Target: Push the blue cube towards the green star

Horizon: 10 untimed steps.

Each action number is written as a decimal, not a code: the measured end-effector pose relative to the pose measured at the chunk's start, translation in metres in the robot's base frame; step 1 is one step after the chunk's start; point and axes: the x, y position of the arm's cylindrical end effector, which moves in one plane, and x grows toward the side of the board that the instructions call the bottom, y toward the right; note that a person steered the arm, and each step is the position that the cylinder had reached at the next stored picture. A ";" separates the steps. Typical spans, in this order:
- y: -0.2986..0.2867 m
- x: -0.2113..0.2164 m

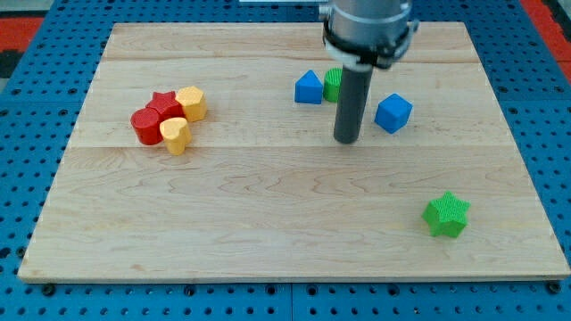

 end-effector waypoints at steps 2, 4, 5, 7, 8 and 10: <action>0.018 -0.032; 0.050 0.001; 0.057 0.008; 0.057 0.008; 0.057 -0.009; 0.116 -0.011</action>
